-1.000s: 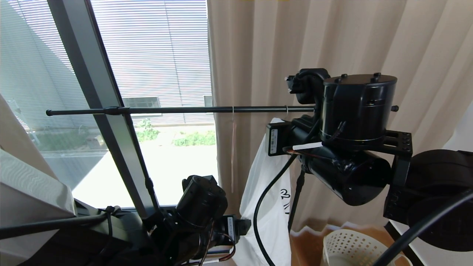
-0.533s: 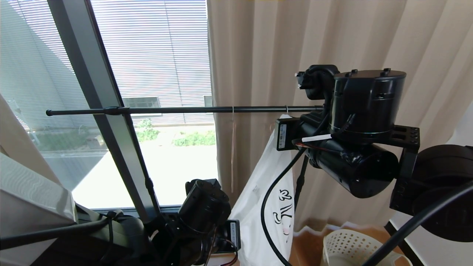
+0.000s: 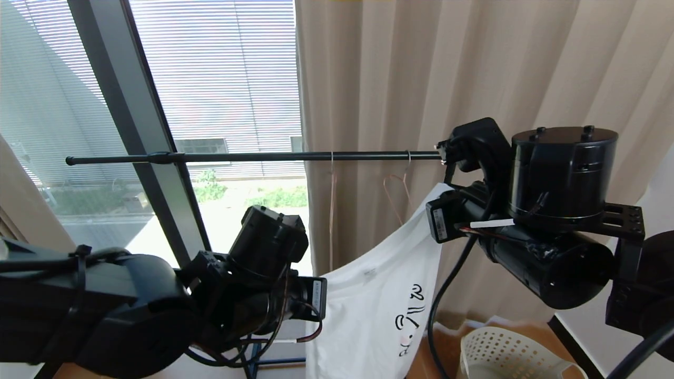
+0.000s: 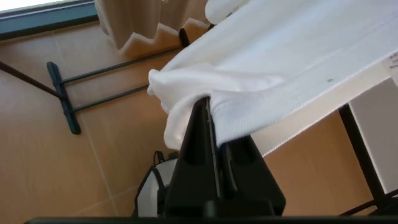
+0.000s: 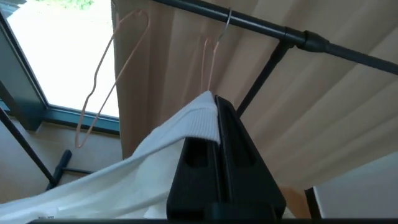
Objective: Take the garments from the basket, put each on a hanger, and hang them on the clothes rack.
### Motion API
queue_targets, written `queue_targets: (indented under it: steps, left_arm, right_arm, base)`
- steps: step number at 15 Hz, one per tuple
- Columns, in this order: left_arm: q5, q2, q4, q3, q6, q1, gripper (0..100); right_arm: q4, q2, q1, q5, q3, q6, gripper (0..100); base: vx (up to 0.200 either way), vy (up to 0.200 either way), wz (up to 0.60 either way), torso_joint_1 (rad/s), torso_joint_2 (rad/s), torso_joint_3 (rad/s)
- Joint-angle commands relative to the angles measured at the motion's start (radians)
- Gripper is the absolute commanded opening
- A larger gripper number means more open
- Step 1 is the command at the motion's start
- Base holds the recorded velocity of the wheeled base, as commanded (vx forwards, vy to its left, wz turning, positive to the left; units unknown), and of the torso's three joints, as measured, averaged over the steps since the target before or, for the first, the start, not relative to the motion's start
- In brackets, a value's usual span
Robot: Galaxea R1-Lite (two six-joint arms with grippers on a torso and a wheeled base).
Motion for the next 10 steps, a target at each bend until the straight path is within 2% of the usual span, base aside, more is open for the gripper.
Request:
queue_targets:
  steps: [1, 2, 3, 5, 6, 10]
  left_arm:
    - [0.001, -0.032, 0.212, -0.219, 0.076, 0.046, 0]
    - [0.010, 0.006, 0.257, -0.288, 0.145, 0.064, 0]
    - [0.017, 0.020, 0.257, -0.308, 0.166, 0.066, 0]
    - [0.031, 0.051, 0.261, -0.346, 0.179, 0.057, 0]
    - [0.071, 0.049, 0.261, -0.331, 0.180, 0.054, 0]
    - [0.079, 0.042, 0.261, -0.311, 0.183, 0.049, 0]
  right_arm:
    - [0.003, -0.037, -0.007, -0.004, 0.052, -0.039, 0]
    - [0.008, -0.028, -0.007, -0.005, 0.075, -0.082, 0]
    - [0.011, -0.022, -0.007, -0.010, 0.084, -0.088, 0]
    - [0.040, -0.008, -0.004, -0.016, 0.112, -0.090, 0]
    - [0.085, -0.007, -0.001, -0.016, 0.113, -0.091, 0]
    - [0.141, 0.030, 0.002, -0.016, 0.102, -0.091, 0]
  base:
    - [0.000, 0.000, 0.00, 0.000, 0.00, 0.000]
    - [0.000, 0.000, 0.00, 0.000, 0.00, 0.000]
    - [0.000, 0.000, 0.00, 0.000, 0.00, 0.000]
    - [0.000, 0.000, 0.00, 0.000, 0.00, 0.000]
    - [0.000, 0.000, 0.00, 0.000, 0.00, 0.000]
    - [0.000, 0.000, 0.00, 0.000, 0.00, 0.000]
